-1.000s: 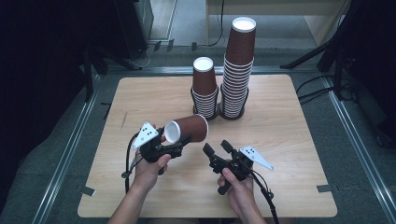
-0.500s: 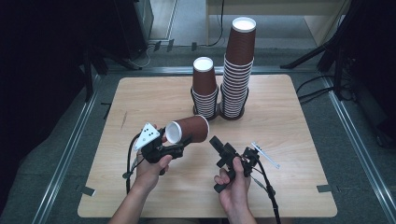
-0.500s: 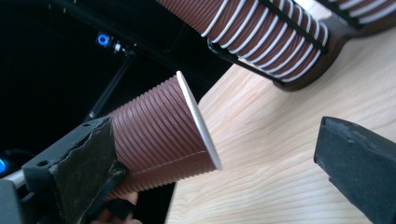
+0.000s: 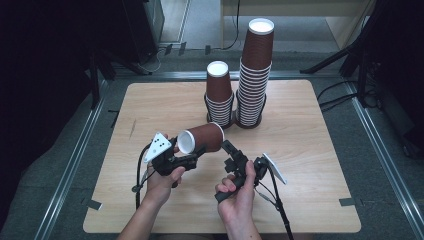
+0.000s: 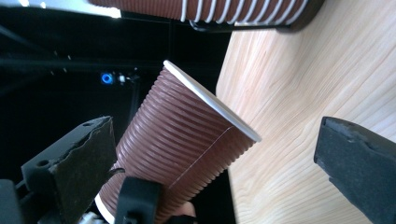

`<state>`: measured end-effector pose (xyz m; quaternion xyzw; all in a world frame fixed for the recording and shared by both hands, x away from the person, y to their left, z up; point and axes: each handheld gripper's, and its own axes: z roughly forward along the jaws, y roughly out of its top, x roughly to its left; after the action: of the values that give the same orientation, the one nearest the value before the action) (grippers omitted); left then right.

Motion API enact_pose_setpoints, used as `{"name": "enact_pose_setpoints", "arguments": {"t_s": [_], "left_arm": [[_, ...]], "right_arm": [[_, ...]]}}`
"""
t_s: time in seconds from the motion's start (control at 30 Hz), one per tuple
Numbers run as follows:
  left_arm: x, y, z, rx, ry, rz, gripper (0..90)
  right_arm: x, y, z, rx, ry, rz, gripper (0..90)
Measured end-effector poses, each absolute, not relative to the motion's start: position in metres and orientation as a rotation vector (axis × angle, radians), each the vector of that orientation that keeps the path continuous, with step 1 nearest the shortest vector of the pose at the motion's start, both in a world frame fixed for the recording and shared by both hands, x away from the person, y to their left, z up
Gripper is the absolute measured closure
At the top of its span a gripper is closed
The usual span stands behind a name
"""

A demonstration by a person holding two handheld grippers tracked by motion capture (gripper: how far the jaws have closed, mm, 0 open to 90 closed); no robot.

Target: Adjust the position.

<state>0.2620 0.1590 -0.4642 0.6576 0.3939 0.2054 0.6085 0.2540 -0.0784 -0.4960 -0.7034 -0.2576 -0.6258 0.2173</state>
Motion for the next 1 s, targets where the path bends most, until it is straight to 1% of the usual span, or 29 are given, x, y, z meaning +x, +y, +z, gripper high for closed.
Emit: {"name": "enact_pose_setpoints", "arguments": {"t_s": [0.3,0.5,1.0], "left_arm": [[0.261,0.152,-0.468,1.534,0.902,0.5,20.4],[0.26,0.15,-0.47,1.548,0.896,0.512,20.4],[0.259,0.147,-0.47,1.564,0.877,0.531,20.4]], "right_arm": [[0.261,-0.061,-0.5,-1.886,-0.501,-1.628,0.0],[0.266,-0.052,-0.501,-1.87,-0.466,-1.599,0.0],[0.282,-0.044,-0.507,-1.856,-0.383,-1.536,0.0]]}}
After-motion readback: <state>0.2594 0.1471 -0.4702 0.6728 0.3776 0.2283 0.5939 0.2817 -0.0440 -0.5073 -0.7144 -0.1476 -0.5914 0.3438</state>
